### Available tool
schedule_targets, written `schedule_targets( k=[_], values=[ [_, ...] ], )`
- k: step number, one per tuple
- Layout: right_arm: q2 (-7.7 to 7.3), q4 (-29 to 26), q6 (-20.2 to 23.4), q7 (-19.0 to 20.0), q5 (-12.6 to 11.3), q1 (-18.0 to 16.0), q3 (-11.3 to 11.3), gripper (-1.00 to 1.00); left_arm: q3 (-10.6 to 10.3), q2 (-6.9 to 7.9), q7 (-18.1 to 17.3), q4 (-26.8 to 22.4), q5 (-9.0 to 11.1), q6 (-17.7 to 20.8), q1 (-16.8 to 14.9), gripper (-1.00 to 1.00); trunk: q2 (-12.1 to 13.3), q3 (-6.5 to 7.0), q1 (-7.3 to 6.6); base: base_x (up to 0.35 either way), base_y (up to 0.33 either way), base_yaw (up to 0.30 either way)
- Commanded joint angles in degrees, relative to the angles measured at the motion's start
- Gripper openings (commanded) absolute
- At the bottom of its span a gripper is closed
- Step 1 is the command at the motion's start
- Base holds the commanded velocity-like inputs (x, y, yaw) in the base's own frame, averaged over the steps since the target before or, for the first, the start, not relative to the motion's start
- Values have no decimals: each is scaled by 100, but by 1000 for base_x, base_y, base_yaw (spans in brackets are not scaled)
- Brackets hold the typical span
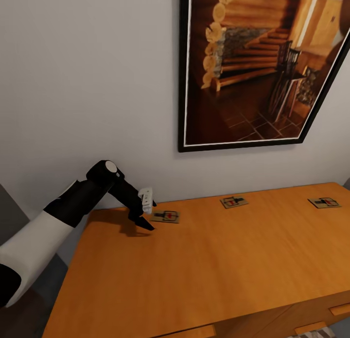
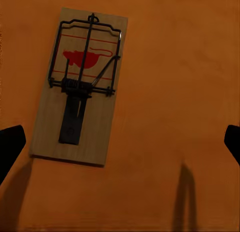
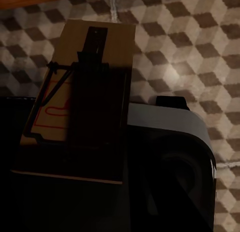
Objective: Take the four mousetraps from the cabinet in the bathroom and place them on the bathroom floor. Make sure all four end up on the same floor surface, and ensure that at least two of them are either under or directly next to the same bathroom sink.
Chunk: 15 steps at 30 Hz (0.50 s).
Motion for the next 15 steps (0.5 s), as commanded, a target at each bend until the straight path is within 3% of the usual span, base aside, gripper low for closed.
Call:
schedule_targets(
  k=[1, 15],
  values=[
    [-2, 7, -21, 26, -67, -4, 43, -100, -6, 3, -35, -4, -34, 58, -4, 100, -3, -5, 0, 0, 71, 0],
    [5, 7, -21, 26, -67, -9, 43, -100, 1, 2, -35, -12, -34, 57, -4, 100, -3, -5, 0, 0, 11, 0]
  ],
)
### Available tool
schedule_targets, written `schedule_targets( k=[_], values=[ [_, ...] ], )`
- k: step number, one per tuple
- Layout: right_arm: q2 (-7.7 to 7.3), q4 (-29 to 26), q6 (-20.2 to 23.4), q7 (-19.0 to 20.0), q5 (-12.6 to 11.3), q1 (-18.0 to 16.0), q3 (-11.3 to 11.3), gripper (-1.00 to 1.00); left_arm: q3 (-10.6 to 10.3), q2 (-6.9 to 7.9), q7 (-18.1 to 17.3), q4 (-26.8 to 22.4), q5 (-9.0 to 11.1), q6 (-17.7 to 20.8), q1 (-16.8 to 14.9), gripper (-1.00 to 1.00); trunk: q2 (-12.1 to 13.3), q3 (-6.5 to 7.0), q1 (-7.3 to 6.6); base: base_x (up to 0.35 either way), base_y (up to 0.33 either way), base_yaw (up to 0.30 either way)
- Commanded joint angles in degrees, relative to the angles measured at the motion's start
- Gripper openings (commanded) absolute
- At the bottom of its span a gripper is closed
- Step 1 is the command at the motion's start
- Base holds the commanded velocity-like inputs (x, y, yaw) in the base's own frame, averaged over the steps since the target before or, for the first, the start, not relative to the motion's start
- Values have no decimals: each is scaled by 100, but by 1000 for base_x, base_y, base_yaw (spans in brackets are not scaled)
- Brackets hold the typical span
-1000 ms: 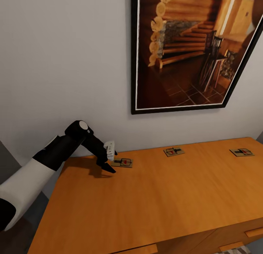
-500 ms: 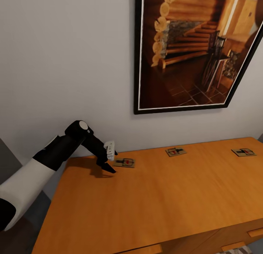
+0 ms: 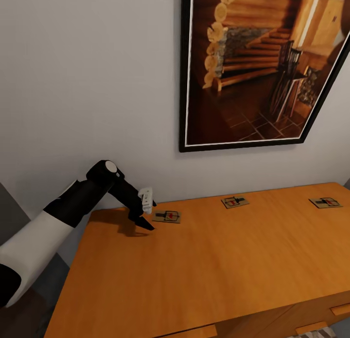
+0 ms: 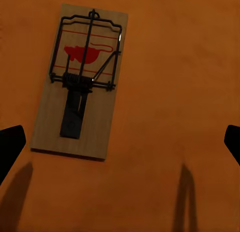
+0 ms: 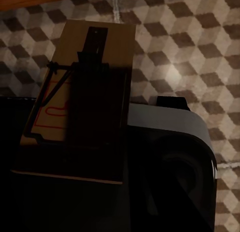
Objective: Take the four mousetraps from the cabinet in the bathroom and place them on the bathroom floor. Make sure all four end up on the same floor surface, and ensure that at least two of them are either under or directly next to the same bathroom sink.
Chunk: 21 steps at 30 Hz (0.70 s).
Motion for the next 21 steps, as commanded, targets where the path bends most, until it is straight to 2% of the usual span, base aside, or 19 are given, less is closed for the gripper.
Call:
schedule_targets(
  k=[1, 21],
  values=[
    [-1, 7, -20, 27, -67, -3, 43, -100, -6, 3, -35, -8, -35, 59, -5, 100, -3, -5, 0, 0, 0, 0],
    [0, 7, -20, 27, -67, -1, 43, -100, 2, 3, -35, -27, -51, 64, -5, 100, -3, -103, 0, 0, 0, 0]
  ],
)
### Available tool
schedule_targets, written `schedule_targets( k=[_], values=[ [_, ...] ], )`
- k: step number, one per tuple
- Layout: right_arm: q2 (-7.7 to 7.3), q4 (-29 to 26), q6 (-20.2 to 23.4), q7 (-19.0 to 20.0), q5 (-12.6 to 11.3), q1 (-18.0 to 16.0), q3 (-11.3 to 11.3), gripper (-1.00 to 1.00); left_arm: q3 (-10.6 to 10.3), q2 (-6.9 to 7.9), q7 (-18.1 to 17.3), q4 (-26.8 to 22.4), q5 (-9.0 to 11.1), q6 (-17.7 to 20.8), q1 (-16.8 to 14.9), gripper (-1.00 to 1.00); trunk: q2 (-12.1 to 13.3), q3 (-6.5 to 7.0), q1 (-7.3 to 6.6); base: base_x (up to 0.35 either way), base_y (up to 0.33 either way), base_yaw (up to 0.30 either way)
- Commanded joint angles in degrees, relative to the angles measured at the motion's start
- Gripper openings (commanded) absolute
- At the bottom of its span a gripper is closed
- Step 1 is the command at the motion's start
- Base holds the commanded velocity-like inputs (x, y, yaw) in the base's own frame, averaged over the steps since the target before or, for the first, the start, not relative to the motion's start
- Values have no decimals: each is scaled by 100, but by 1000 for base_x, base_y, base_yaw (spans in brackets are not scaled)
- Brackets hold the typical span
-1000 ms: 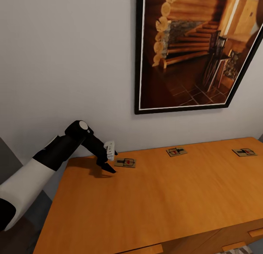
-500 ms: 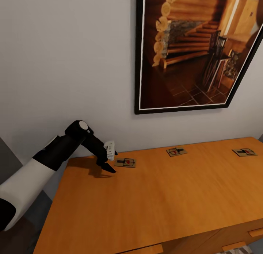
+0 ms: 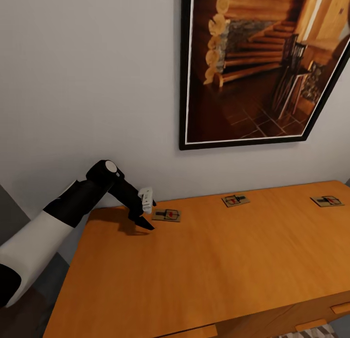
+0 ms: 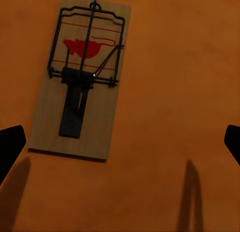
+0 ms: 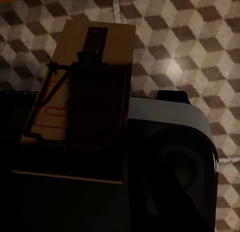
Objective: Take the four mousetraps from the cabinet in the bathroom and place them on the bathroom floor. Make sure all four end up on the same floor surface, and ensure that at least two of them are either under or directly next to the same bathroom sink.
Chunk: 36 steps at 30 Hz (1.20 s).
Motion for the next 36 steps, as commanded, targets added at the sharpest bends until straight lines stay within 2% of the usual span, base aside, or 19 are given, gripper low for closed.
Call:
schedule_targets(
  k=[1, 24, 36],
  values=[
    [-2, 7, -21, 28, -67, -3, 43, -100, -7, 3, -35, -7, -37, 61, -5, 100, -3, -7, 0, 0, 0, 0],
    [-2, 7, -21, 35, -67, -4, 43, -100, 56, 29, -35, -16, -80, 61, -5, 100, -3, -11, 0, 0, 0, 0],
    [-3, 7, -21, 36, -67, -3, 43, -100, 65, 29, -35, -16, -80, 192, -5, 100, -3, -11, 0, 0, 0, 0]
  ],
)
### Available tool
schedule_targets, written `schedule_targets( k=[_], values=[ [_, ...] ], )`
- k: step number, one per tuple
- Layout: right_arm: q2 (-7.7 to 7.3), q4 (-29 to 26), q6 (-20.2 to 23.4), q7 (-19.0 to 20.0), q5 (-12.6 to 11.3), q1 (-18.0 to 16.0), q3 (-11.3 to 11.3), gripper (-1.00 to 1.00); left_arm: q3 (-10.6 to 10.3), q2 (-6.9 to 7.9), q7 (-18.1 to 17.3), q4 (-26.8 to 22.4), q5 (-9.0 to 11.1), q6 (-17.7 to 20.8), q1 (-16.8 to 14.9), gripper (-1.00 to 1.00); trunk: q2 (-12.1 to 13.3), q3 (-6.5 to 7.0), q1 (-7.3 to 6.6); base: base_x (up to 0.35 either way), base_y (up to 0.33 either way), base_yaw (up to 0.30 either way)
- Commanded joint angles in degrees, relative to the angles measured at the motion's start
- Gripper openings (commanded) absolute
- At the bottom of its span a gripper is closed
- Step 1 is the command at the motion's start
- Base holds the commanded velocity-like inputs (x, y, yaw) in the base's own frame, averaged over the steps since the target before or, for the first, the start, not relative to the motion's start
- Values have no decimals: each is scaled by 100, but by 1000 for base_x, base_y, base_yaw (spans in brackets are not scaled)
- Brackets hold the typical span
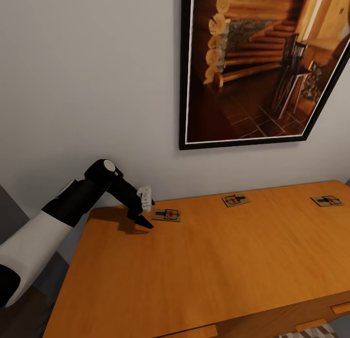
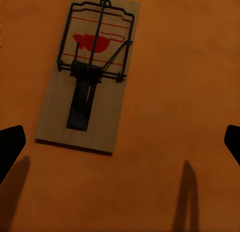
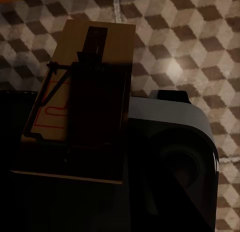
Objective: Take the four mousetraps from the cabinet in the bathroom and place them on the bathroom floor. Make sure all four end up on the same floor surface, and ensure that at least two of them are either under or directly next to the same bathroom sink.
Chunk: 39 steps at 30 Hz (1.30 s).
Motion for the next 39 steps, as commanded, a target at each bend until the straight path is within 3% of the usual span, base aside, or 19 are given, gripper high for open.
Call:
schedule_targets(
  k=[1, 9, 14, 22, 39],
  values=[
    [-1, 7, -21, 28, -67, -6, 43, -100, -4, 3, -37, -7, -36, 76, -5, 100, -3, -5, 0, 0, 0, 0],
    [-1, 7, -21, 28, -67, -6, 43, -100, 321, -26, -37, 1, -41, 290, -12, 100, -3, -5, 0, 0, 0, 0],
    [-9, 7, -21, 28, -61, -8, 43, -100, 392, -147, -37, 2, -48, 347, -14, 100, -3, -5, 0, 0, 0, 0],
    [-10, 7, -21, 28, -58, -7, 43, -100, 397, -224, -37, 6, -53, 355, -14, 100, -3, -5, 0, 0, 0, 0],
    [-10, 7, -21, 28, -58, -5, 43, -100, 373, -226, -37, 17, -54, 354, -14, 100, -3, -5, 0, 0, 0, 0]
  ],
)
